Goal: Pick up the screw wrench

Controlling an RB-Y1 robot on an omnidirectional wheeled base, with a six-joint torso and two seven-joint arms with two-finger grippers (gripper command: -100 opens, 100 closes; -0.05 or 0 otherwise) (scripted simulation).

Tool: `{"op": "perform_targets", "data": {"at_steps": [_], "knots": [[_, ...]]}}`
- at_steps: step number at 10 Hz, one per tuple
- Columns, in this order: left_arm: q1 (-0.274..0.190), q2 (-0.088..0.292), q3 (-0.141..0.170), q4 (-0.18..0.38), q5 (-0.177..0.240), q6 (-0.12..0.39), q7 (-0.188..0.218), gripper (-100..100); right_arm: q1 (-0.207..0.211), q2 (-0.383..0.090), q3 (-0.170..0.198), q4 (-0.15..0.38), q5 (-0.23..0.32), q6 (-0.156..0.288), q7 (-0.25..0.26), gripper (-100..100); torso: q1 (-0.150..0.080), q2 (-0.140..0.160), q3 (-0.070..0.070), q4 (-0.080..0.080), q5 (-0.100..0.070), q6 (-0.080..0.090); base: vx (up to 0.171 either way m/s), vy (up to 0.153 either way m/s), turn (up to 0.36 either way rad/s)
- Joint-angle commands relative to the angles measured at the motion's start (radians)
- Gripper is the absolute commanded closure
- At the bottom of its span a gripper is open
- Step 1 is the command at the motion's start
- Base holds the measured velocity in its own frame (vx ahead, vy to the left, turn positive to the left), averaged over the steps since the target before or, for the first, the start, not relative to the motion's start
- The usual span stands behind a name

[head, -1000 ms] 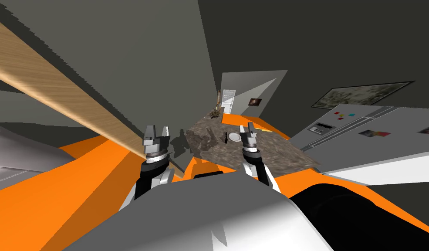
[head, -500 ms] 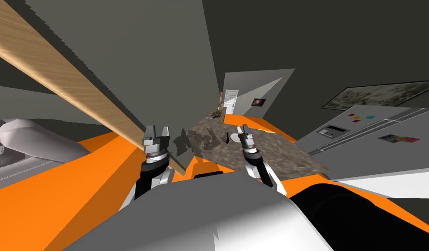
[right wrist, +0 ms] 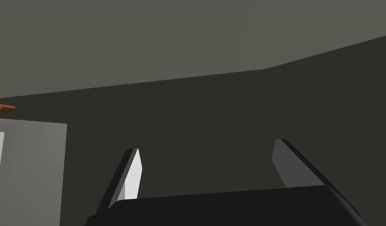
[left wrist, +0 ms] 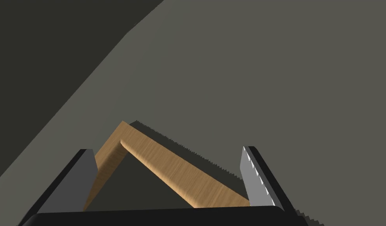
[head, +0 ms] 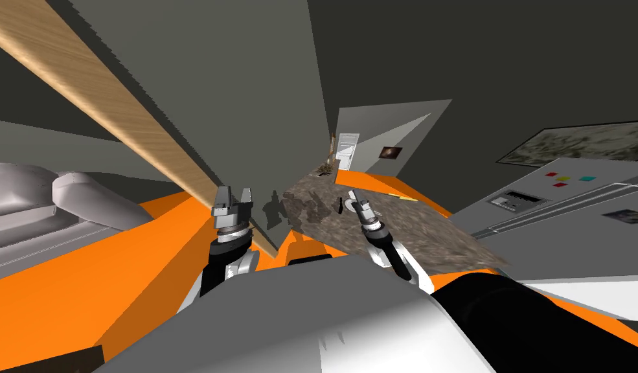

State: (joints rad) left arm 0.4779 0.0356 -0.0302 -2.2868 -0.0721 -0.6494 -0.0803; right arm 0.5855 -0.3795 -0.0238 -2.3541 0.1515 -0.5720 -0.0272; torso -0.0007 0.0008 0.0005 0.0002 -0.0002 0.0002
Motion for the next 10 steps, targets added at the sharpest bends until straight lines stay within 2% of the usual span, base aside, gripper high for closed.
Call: {"op": "perform_targets", "data": {"at_steps": [1, 2, 5, 6, 7, 8, 9, 10], "knots": [[0.0, 0.0, 0.0, 0.0, 0.0, 0.0, 0.0, 0, 0.01, -0.05, 0.004, 0.006, 0.033, -0.006, 0.002, -100, 0.0, 0.0, 0.0, 0.0, 0.0, 0.0, -0.015, -0.001, 0.14], [0.0, 0.0, 0.0, 0.0, 0.0, 0.0, 0.0, 0, 0.01, -0.071, 0.004, 0.006, 0.033, -0.006, 0.002, -100, 0.0, 0.0, 0.0, 0.0, 0.0, 0.0, -0.014, -0.004, 0.075], [0.0, 0.0, 0.0, 0.0, 0.0, 0.0, 0.0, 0, 0.031, -0.163, 0.009, 0.014, 0.092, -0.018, 0.003, -100, 0.0, 0.0, 0.0, 0.0, 0.0, 0.0, -0.016, -0.003, 0.122], [0.0, 0.0, 0.0, 0.0, 0.0, 0.0, 0.0, 0, 0.031, -0.189, 0.009, 0.014, 0.092, -0.018, 0.003, -100, 0.0, 0.0, 0.0, 0.0, 0.0, 0.0, -0.014, -0.005, 0.094], [0.0, 0.0, 0.0, 0.0, 0.0, 0.0, 0.0, 0, 0.043, -0.221, 0.012, 0.019, 0.123, -0.023, 0.004, -100, 0.0, 0.0, 0.0, 0.0, 0.0, 0.0, -0.017, -0.002, 0.163], [0.0, 0.0, 0.0, 0.0, 0.0, 0.0, 0.0, 0, 0.043, -0.25, 0.012, 0.019, 0.123, -0.023, 0.004, -100, 0.0, 0.0, 0.0, 0.0, 0.0, 0.0, -0.013, -0.006, 0.082], [0.0, 0.0, 0.0, 0.0, 0.0, 0.0, 0.0, 0, 0.054, -0.28, 0.015, 0.023, 0.156, -0.027, 0.005, -100, 0.0, 0.0, 0.0, 0.0, 0.0, 0.0, -0.013, -0.005, 0.154], [0.0, 0.0, 0.0, 0.0, 0.0, 0.0, 0.0, 0, 0.054, -0.311, 0.015, 0.023, 0.156, -0.027, 0.005, -100, 0.0, 0.0, 0.0, 0.0, 0.0, 0.0, -0.011, -0.008, 0.093]]}}
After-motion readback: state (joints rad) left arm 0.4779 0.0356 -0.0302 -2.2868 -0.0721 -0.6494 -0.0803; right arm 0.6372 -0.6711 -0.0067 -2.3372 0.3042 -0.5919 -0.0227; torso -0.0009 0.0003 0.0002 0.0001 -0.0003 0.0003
